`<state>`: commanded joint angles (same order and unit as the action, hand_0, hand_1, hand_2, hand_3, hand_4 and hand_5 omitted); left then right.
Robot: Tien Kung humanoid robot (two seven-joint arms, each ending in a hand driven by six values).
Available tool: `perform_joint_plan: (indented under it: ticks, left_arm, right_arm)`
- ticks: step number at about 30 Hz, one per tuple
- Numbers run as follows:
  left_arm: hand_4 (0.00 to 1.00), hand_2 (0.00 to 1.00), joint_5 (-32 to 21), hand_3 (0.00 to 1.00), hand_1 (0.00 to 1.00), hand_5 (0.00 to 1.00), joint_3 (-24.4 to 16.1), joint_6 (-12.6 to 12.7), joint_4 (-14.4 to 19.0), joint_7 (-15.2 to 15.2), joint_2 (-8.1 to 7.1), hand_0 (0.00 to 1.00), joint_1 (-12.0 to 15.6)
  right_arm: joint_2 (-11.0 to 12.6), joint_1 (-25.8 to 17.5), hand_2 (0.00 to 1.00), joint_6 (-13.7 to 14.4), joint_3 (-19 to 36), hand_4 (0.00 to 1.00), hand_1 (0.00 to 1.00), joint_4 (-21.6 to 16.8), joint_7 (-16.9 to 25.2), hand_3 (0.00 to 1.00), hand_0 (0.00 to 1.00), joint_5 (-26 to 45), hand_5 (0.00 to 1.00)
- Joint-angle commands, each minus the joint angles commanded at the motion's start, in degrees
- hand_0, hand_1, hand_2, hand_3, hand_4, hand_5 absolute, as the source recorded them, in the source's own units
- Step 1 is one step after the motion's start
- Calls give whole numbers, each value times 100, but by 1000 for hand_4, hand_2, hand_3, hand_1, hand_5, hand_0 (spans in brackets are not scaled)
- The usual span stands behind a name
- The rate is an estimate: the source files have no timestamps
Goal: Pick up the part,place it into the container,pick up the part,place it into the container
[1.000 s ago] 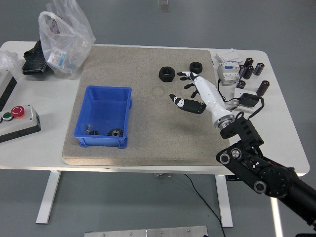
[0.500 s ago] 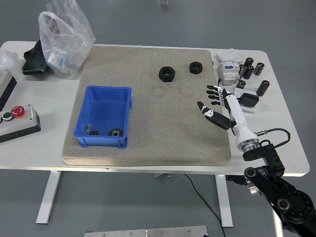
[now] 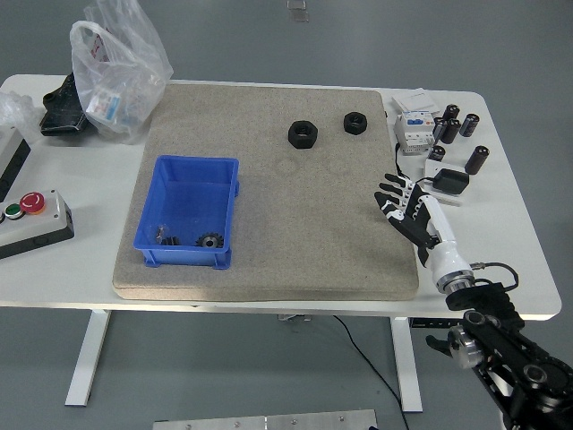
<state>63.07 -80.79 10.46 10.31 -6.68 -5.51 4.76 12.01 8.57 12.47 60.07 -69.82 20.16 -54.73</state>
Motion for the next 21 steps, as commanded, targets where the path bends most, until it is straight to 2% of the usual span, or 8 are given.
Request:
perform_joint_plan:
  ticks: [4,5,10,11,16,17,21]
  left_arm:
    - [662,612,-7,689,632,240,3,2,0,7,3,654,-6]
    - [661,612,-6,689,632,240,2,1,0,6,4,654,-6]
    - [661,612,2,689,632,240,-14,2,0,-1,9,654,5]
    - [662,613,3,689,631,240,-17,2,0,-2,10,654,8]
    - [662,613,5,689,631,240,-27,0,0,-5,17,654,9]
    - [662,612,2,689,632,240,-26,0,0,-3,19,654,7]
    - [662,612,-2,689,632,240,-24,0,0,1,23,654,1]
  right_arm:
    - [-22,-9,773,-257,-52,813,764,48,74,768,726,419,409]
    - [-31,-15,714,-353,-64,852,715,63,103,736,709,552,524]
    - [-42,-31,714,-550,-41,852,715,75,302,736,709,906,524]
    - [-42,-33,566,-566,-28,884,536,70,341,635,604,938,690]
    - [-38,-25,566,-569,35,884,536,25,549,635,604,1042,690]
    - [-41,-22,540,-559,38,902,536,17,596,517,569,1072,730]
    - [-50,-7,540,-530,27,902,536,14,737,517,569,1167,730]
